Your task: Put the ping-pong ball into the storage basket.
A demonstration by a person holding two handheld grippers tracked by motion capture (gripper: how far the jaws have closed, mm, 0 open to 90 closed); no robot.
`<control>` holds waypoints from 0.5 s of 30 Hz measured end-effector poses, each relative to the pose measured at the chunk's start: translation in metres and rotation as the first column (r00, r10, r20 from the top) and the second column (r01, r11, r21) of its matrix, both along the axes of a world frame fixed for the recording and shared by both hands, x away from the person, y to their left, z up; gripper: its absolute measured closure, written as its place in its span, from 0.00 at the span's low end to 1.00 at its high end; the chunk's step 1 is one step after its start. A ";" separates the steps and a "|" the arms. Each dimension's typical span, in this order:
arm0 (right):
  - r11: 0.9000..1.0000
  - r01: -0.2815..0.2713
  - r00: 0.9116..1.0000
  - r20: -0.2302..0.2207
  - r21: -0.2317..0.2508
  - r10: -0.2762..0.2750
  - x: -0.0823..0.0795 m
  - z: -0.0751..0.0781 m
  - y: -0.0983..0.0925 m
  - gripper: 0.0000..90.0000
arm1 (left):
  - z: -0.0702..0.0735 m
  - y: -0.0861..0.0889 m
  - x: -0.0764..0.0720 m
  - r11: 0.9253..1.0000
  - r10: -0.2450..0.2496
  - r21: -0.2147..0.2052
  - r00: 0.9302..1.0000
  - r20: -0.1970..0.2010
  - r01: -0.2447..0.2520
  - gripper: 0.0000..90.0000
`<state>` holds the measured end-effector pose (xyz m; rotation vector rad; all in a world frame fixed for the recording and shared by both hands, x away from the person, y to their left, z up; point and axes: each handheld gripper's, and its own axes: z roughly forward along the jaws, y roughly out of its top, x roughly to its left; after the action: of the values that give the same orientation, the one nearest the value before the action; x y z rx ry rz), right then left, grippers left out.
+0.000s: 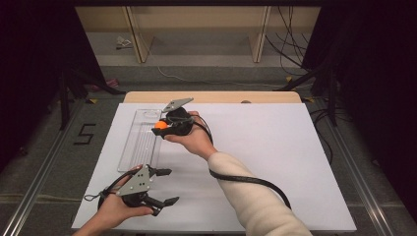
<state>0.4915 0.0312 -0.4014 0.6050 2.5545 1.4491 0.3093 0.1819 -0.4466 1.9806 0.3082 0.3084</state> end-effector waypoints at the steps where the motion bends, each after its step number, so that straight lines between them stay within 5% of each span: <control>1: 1.000 0.001 1.000 0.001 -0.001 -0.001 0.000 0.000 0.000 0.57 | 0.000 0.000 0.000 1.000 0.000 0.000 1.000 0.000 0.000 0.18; 15: 1.000 -0.001 1.000 -0.005 -0.002 0.001 0.003 0.002 0.007 0.57 | 0.000 0.000 0.000 1.000 -0.002 -0.001 1.000 -0.001 0.002 0.18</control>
<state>0.4942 0.0383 -0.3998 0.6081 2.5598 1.4468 0.3092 0.1819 -0.4464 1.9803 0.3070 0.3065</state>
